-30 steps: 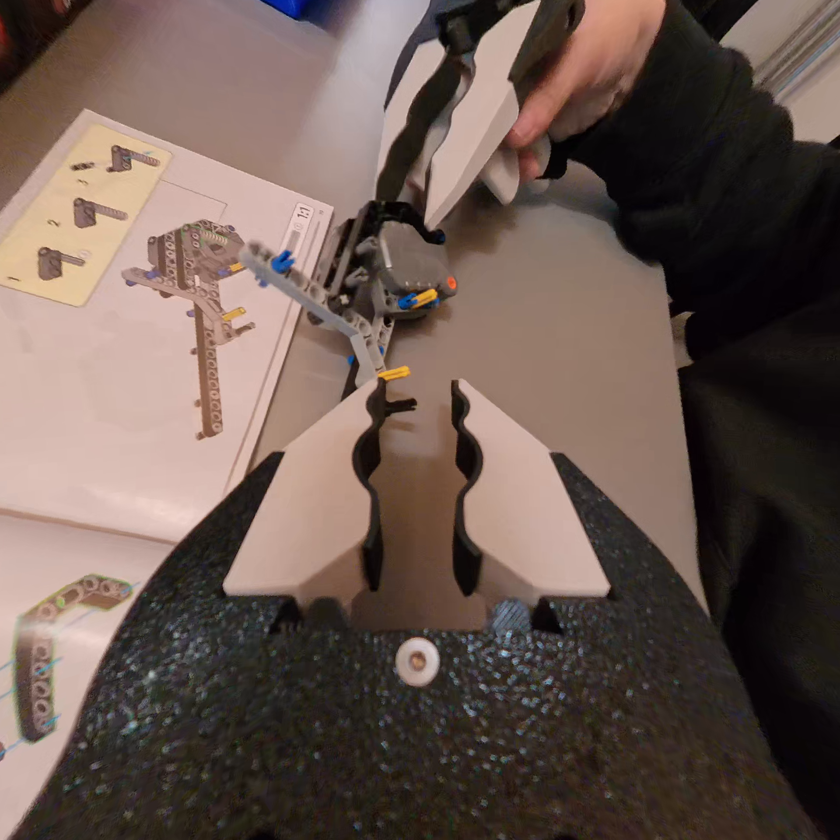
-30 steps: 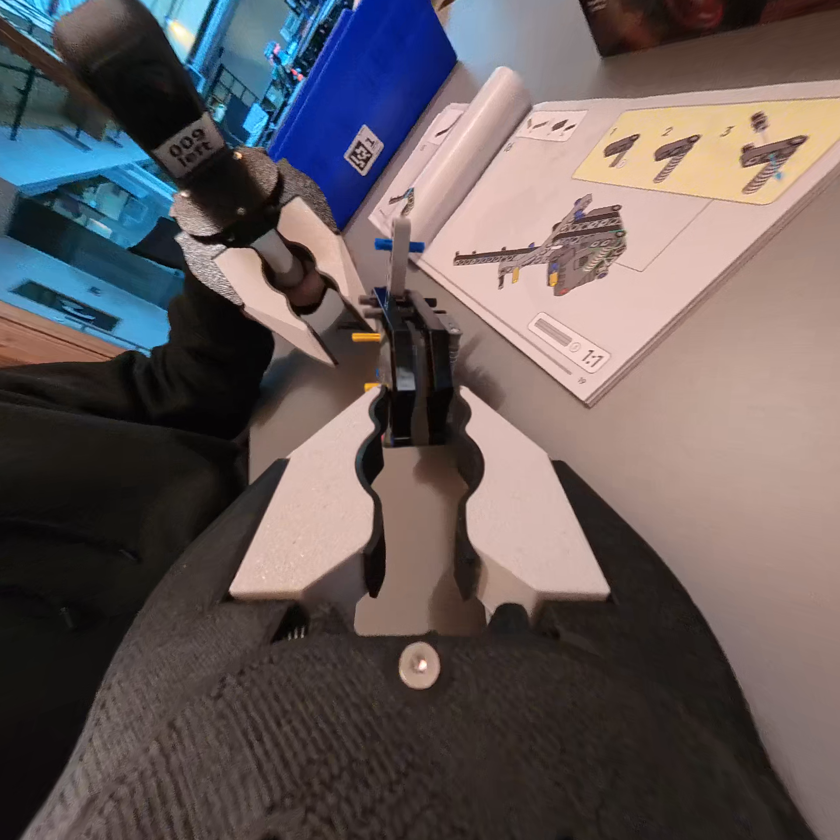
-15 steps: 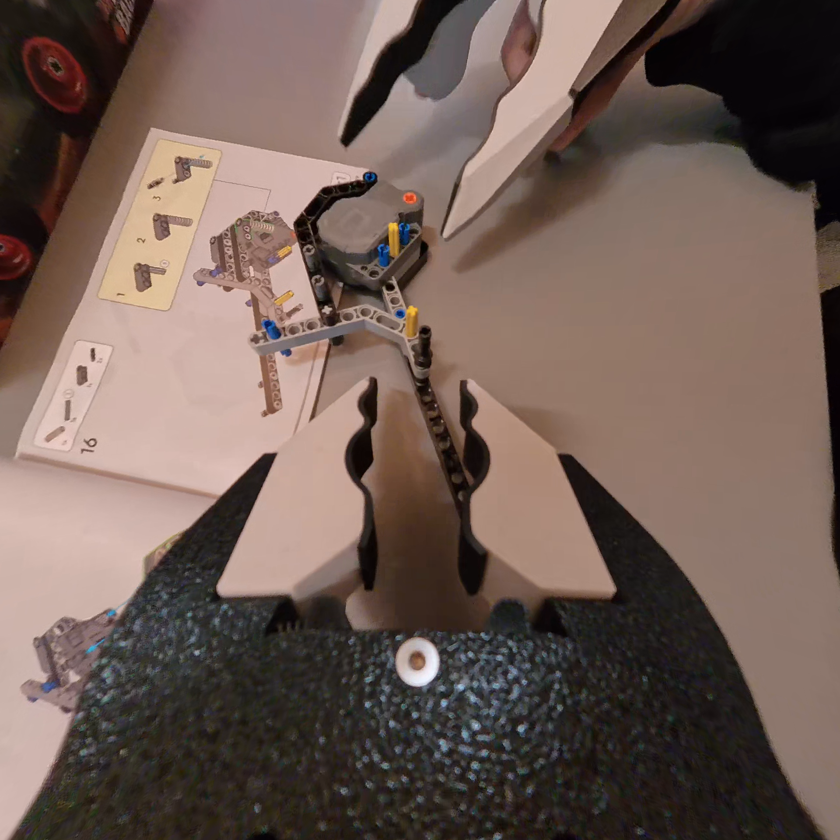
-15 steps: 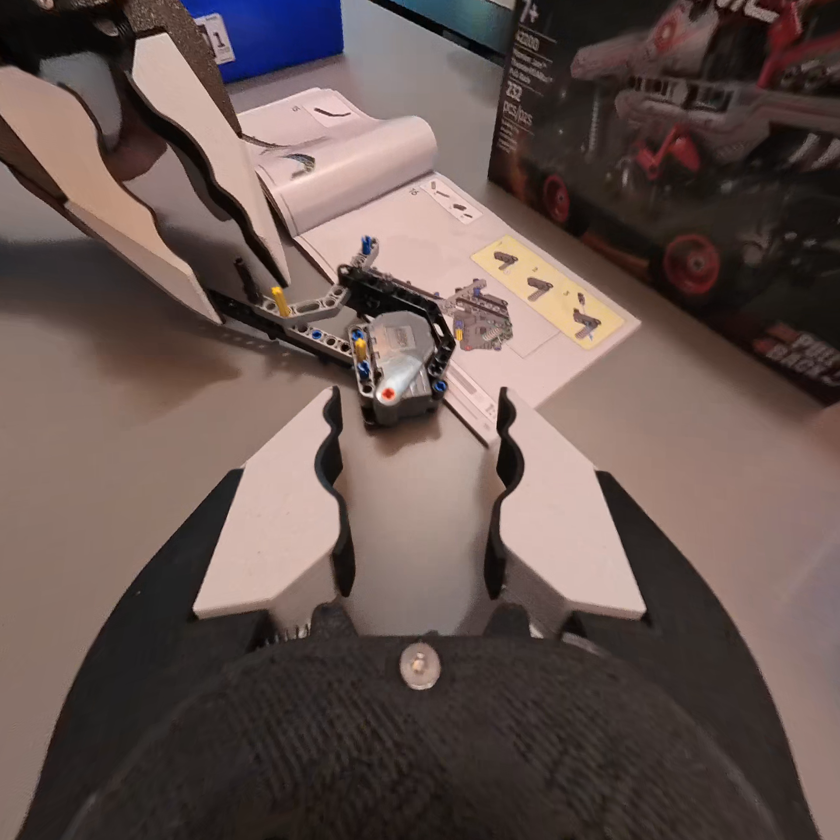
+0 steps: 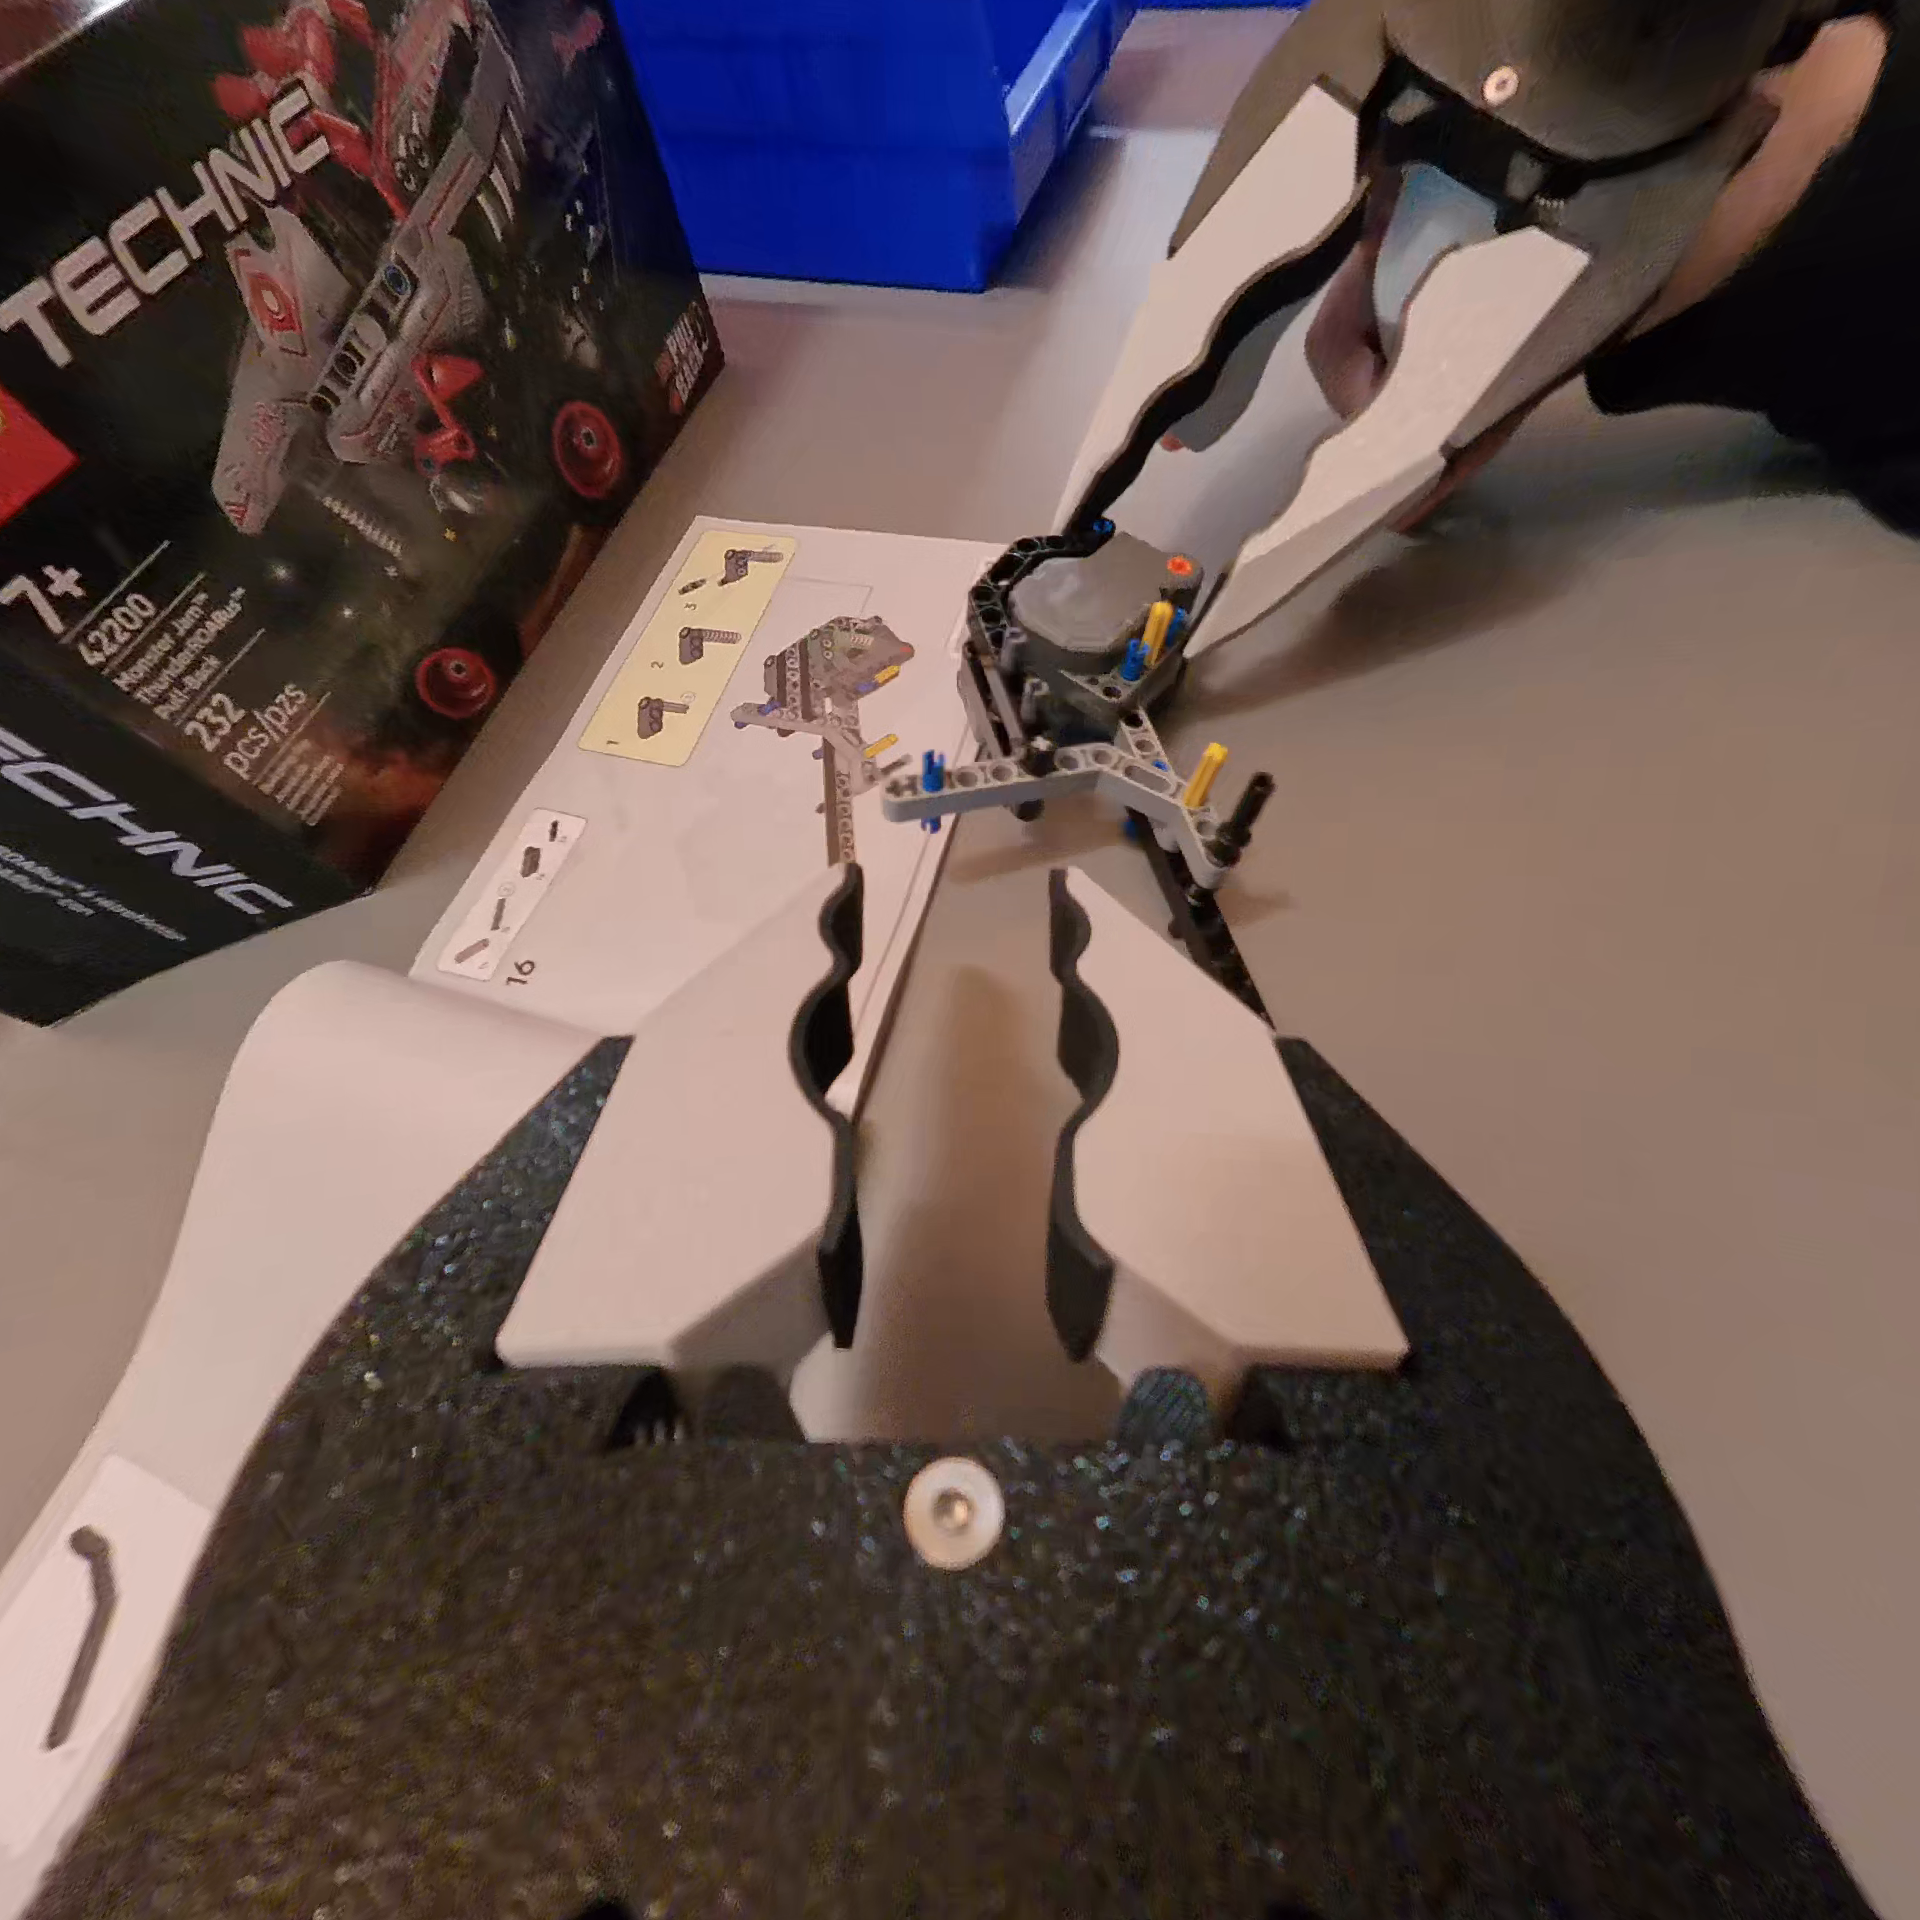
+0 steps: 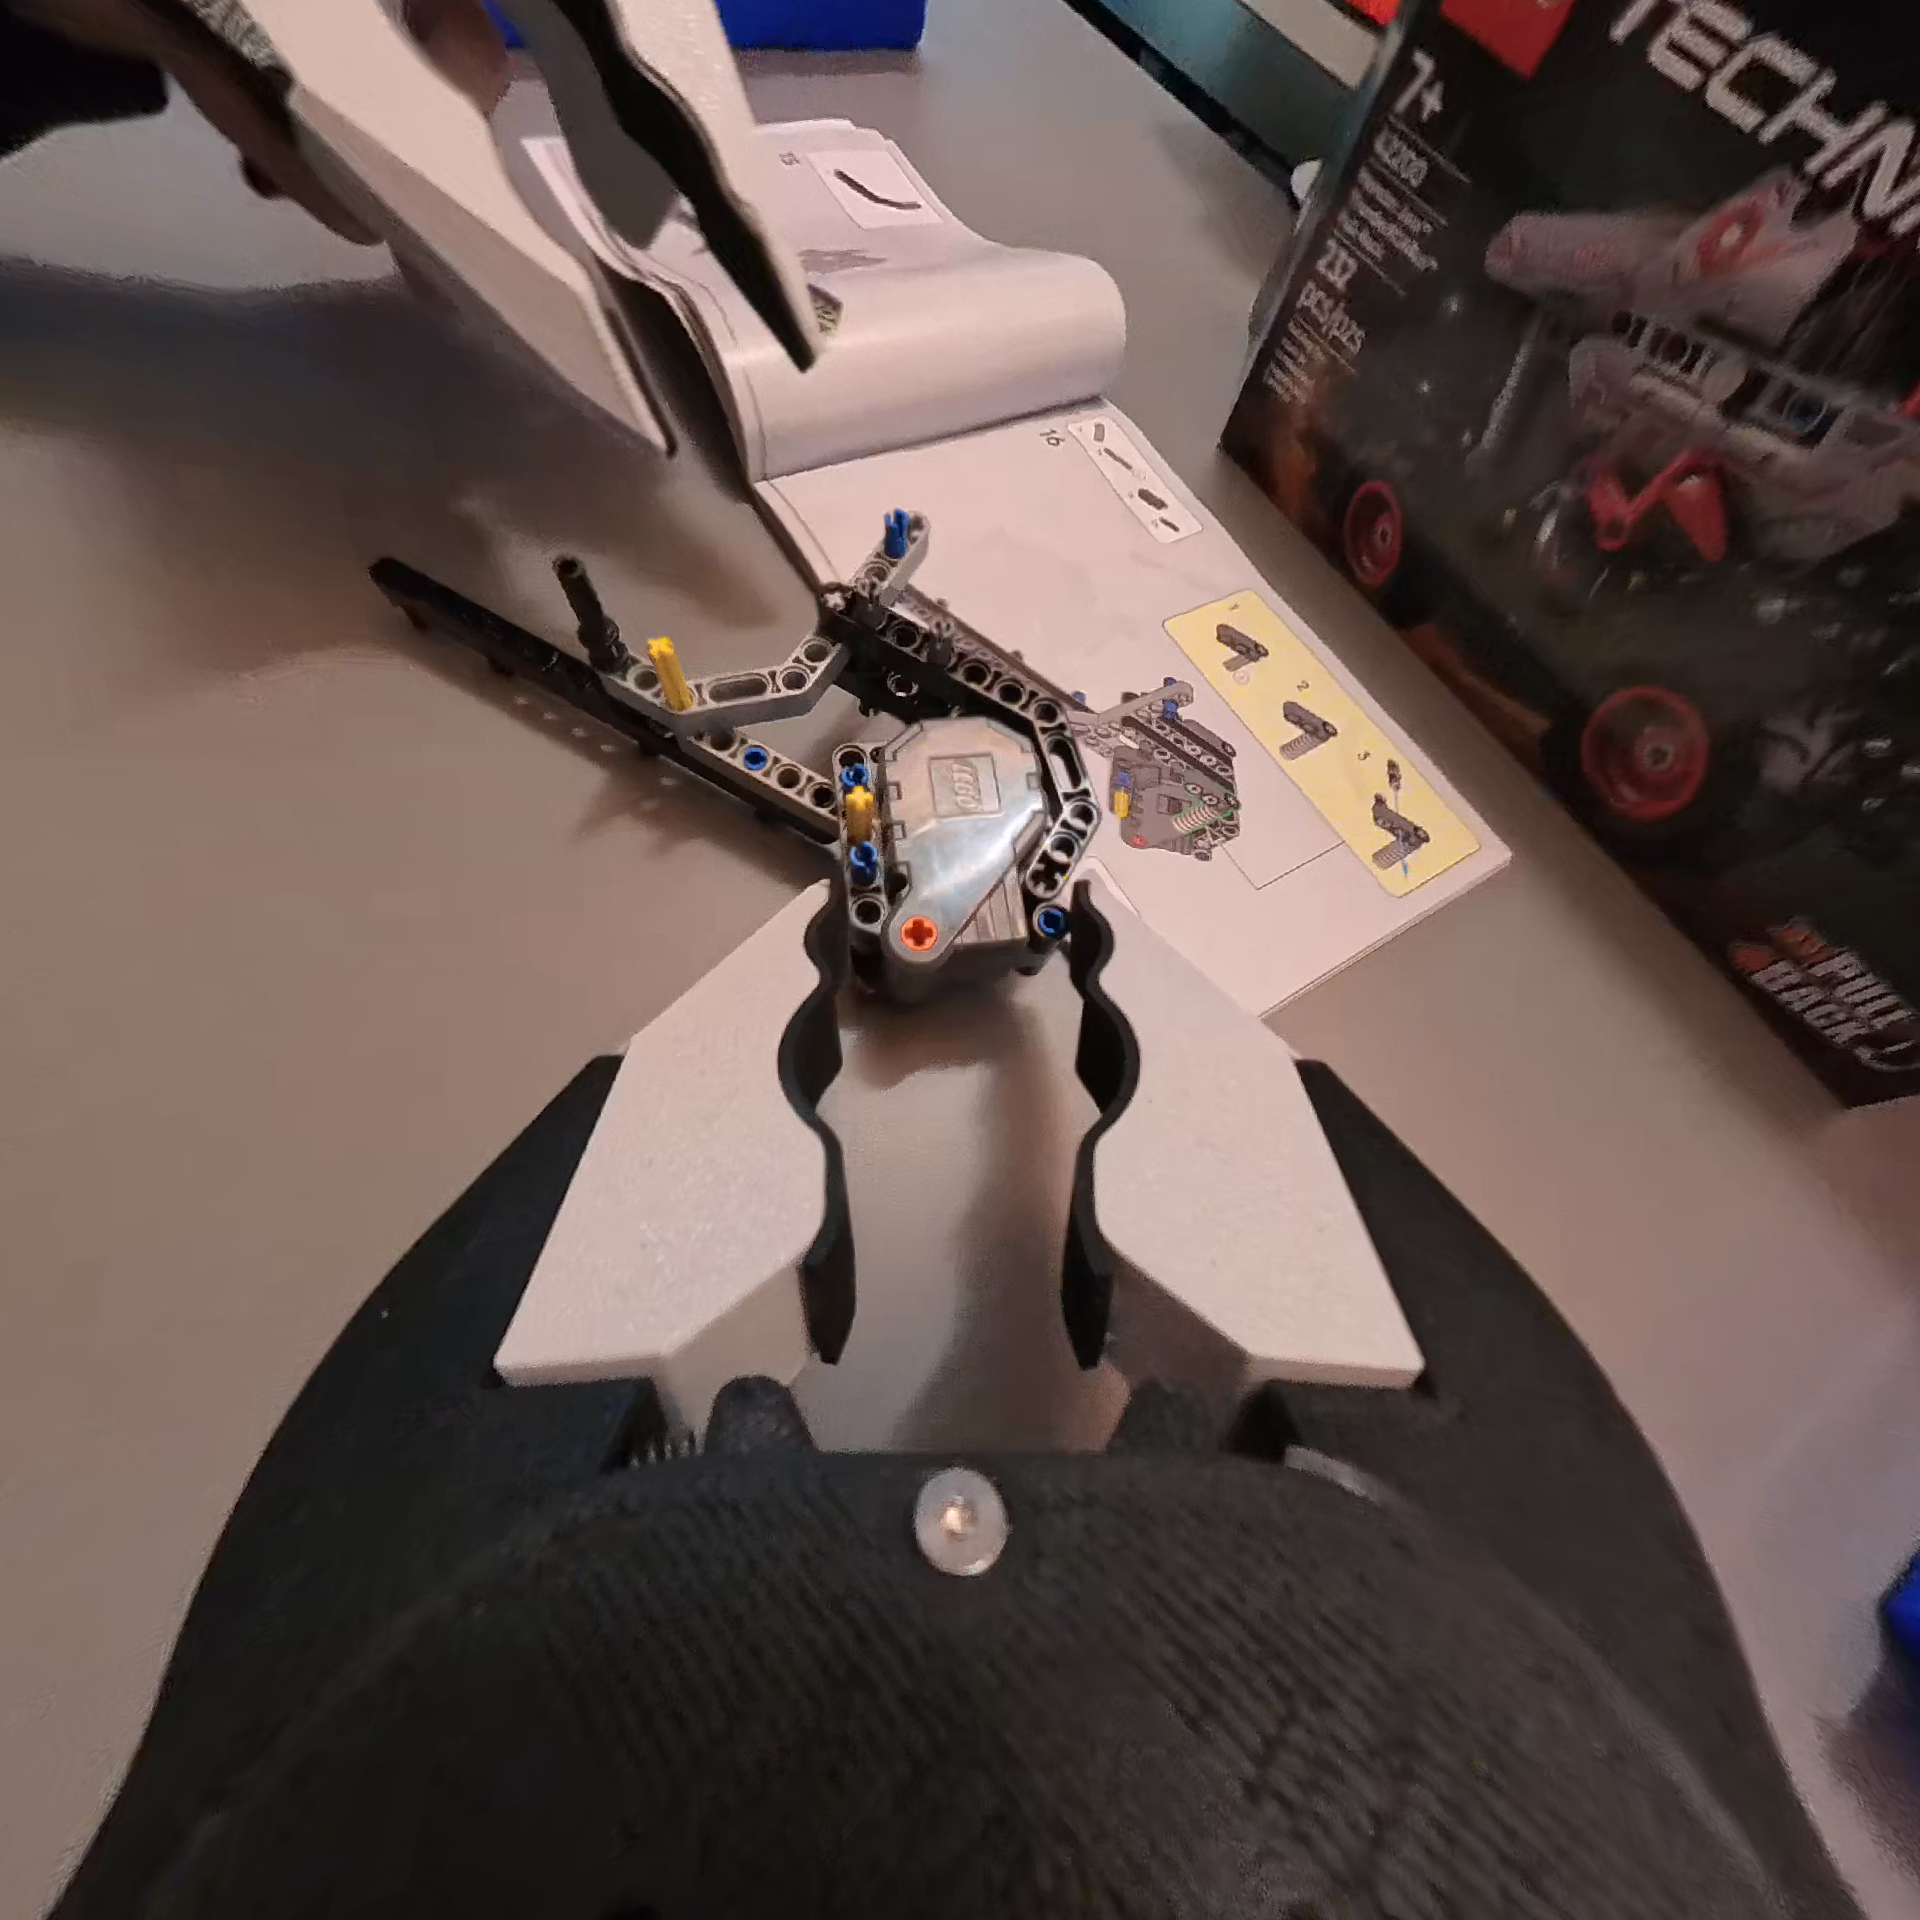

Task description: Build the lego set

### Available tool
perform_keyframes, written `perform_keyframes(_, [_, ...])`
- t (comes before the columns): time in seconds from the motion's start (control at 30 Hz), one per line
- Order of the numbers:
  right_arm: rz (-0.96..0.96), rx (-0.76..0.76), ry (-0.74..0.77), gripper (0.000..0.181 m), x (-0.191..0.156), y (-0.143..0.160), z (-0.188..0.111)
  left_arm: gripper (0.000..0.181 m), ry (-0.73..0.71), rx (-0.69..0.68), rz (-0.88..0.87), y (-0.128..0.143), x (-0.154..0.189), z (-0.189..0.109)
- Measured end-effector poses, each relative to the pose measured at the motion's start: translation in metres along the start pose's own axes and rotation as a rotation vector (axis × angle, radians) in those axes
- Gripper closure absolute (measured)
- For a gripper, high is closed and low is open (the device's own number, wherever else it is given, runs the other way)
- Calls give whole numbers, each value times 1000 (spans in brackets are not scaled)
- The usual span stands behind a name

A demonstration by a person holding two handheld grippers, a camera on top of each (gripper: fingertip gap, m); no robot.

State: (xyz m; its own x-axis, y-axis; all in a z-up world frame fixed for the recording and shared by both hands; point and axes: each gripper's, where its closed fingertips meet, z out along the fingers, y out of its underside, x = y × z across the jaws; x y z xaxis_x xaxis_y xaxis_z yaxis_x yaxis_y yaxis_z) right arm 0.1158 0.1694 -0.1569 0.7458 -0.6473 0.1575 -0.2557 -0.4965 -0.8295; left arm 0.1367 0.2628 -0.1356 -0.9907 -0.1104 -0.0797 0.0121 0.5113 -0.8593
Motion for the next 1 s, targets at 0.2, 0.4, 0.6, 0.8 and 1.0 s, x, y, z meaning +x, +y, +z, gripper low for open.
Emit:
perform_keyframes(0.2, [-92, 20, 31, 140, -20, -7, -7, 147, 53, 30, 25, -1, 8, -4])
perform_keyframes(0.4, [-144, 11, 67, 140, -30, -12, -12, 146, 109, 45, 39, -2, 18, -6])
perform_keyframes(0.6, [-38, -8, 21, 140, -47, -8, -14, 147, 129, 61, 11, -6, 19, -10])
perform_keyframes(0.8, [88, 12, -35, 140, -63, -3, -16, 156, 222, -45, 97, -32, 48, 2])
perform_keyframes(1.0, [125, 3, 15, 137, -59, 2, -24, 175, 341, -294, 314, -35, 72, 32])
